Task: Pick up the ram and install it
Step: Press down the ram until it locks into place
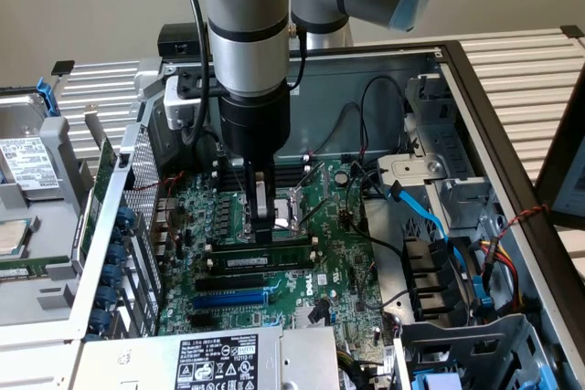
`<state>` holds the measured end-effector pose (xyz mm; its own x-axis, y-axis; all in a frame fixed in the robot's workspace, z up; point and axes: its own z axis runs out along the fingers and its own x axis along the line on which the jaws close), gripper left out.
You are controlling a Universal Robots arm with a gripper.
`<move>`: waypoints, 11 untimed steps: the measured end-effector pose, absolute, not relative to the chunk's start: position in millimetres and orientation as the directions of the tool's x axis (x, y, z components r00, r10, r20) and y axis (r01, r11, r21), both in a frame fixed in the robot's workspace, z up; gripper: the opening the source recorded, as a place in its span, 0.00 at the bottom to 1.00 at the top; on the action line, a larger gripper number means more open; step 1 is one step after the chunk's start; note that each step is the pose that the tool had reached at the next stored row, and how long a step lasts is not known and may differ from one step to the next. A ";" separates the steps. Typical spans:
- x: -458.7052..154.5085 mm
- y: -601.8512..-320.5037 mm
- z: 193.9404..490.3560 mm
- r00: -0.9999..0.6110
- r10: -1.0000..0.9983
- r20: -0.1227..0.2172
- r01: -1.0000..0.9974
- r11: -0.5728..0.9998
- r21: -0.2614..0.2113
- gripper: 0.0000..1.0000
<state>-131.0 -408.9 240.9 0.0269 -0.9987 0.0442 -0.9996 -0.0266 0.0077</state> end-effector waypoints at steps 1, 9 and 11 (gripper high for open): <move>-131.0 -408.9 240.9 0.027 -0.999 0.044 -1.000 -0.027 0.008 0.11; -131.0 -408.9 241.1 0.027 -0.999 0.044 -1.000 -0.027 0.008 0.11; -131.0 -408.9 241.1 -0.061 -0.997 0.038 -0.998 0.061 0.008 0.11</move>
<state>-131.0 -408.9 241.1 -0.0607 -0.9974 0.0382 -0.9981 0.0610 0.0081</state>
